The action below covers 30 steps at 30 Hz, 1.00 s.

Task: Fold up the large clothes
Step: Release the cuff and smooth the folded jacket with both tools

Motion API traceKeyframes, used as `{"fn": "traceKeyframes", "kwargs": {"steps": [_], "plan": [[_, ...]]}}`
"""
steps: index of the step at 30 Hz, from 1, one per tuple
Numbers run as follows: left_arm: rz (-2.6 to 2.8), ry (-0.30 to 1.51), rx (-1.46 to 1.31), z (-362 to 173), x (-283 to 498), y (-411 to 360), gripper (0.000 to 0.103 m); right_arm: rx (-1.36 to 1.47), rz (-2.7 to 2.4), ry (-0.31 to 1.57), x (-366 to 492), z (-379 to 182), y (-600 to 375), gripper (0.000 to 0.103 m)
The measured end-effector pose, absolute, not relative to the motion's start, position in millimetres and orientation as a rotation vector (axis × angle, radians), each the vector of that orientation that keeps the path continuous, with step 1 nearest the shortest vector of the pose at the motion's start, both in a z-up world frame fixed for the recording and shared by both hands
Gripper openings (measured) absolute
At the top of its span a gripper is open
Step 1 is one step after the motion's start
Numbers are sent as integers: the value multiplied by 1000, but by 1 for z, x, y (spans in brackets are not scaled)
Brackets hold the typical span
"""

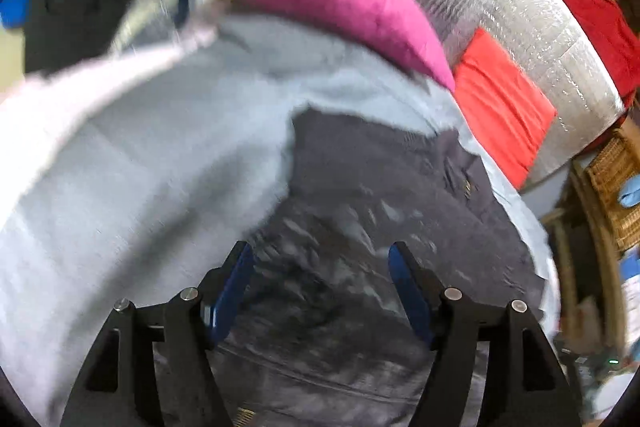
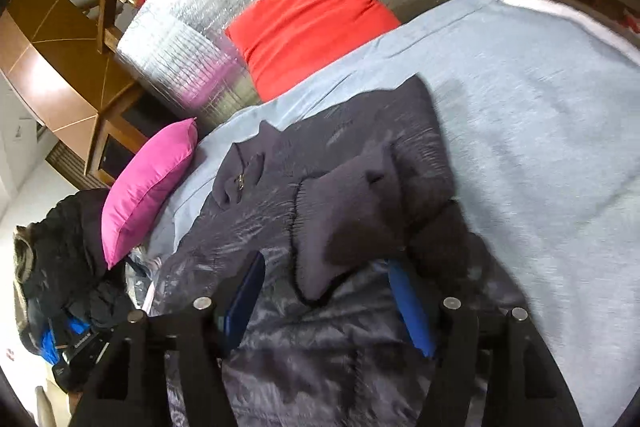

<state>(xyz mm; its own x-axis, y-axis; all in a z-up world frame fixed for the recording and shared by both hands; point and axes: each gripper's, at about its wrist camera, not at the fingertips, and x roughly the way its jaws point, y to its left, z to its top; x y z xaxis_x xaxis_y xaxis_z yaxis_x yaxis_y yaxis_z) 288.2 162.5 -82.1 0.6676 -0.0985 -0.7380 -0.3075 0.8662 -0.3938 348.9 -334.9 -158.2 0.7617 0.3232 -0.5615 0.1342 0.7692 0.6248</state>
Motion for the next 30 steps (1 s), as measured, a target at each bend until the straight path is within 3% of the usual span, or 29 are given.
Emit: {"fn": "traceKeyframes", "kwargs": {"steps": [5,10,16,18,20,26,30], "plan": [[141,762,-330,-69,309,133,71,700,138,644,342,-125,-341,68],[103,808,-177,-98,335,91,71,623,281,664,375,-111,-304,68],[114,882,-47,-145,352,76,75,613,208,879,420,-183,-295,67],[112,861,8,-147,349,72,76,575,194,839,414,-183,-297,57],[108,850,9,-149,347,74,78,556,181,850,413,-180,-294,57],[104,800,-7,-118,329,70,78,518,126,851,415,-158,-287,60],[145,709,10,-100,322,71,87,402,107,754,410,-118,-264,64]]}}
